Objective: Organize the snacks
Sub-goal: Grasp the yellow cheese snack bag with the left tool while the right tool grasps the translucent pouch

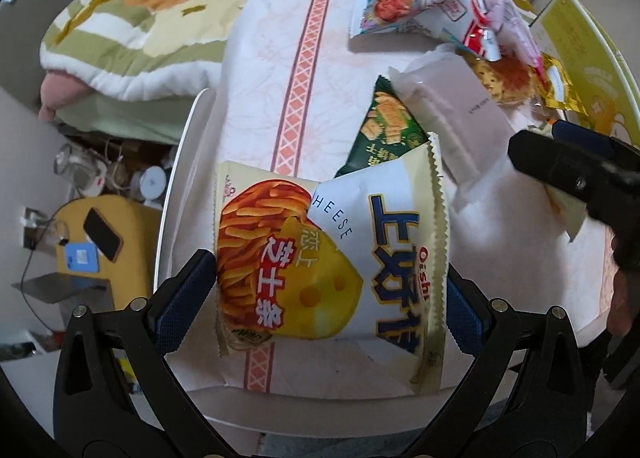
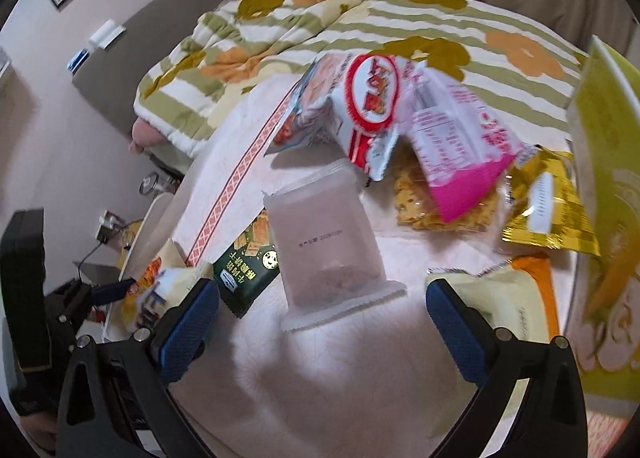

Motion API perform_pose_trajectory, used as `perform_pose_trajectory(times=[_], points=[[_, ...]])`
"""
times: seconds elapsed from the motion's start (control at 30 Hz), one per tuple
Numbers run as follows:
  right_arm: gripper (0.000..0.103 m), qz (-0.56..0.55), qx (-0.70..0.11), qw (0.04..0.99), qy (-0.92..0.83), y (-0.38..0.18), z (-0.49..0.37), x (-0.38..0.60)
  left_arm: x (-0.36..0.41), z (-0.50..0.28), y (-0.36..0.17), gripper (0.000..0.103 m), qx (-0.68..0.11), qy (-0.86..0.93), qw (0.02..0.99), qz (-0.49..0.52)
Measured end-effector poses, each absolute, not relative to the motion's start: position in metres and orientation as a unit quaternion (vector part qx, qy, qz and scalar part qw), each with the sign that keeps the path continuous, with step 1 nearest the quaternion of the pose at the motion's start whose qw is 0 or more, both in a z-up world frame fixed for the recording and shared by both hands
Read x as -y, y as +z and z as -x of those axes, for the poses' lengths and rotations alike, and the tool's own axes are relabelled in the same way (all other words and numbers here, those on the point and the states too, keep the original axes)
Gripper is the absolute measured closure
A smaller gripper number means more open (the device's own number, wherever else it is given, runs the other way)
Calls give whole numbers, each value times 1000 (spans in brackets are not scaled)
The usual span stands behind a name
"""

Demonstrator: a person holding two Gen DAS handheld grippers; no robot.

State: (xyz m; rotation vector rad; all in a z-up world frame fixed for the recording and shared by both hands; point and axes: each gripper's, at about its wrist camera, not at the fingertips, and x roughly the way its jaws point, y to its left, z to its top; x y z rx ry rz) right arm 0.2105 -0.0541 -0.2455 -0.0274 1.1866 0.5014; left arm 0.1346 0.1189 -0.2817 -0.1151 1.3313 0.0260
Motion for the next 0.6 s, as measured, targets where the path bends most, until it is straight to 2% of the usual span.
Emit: perform_pose_trajectory(times=[0.13,0.17,0.2,0.37,0.6], points=[[0,26,-558,790,252,-260,-215,48,-123,-140,-291,3,-625,14,778,61],[0,26,-560,788,255,-263,-217,48,-124,-140,-292,11,-626,16,777,64],[0,27,-561,786,259,-267,-219,47,-126,-141,-293,15,-626,16,777,66],[0,40,-560,781,274,-276,-226,43,-127,-141,-289,27,-618,18,783,71],[0,51,-559,778,284,-283,-232,39,-129,-144,-278,35,-609,23,788,84]])
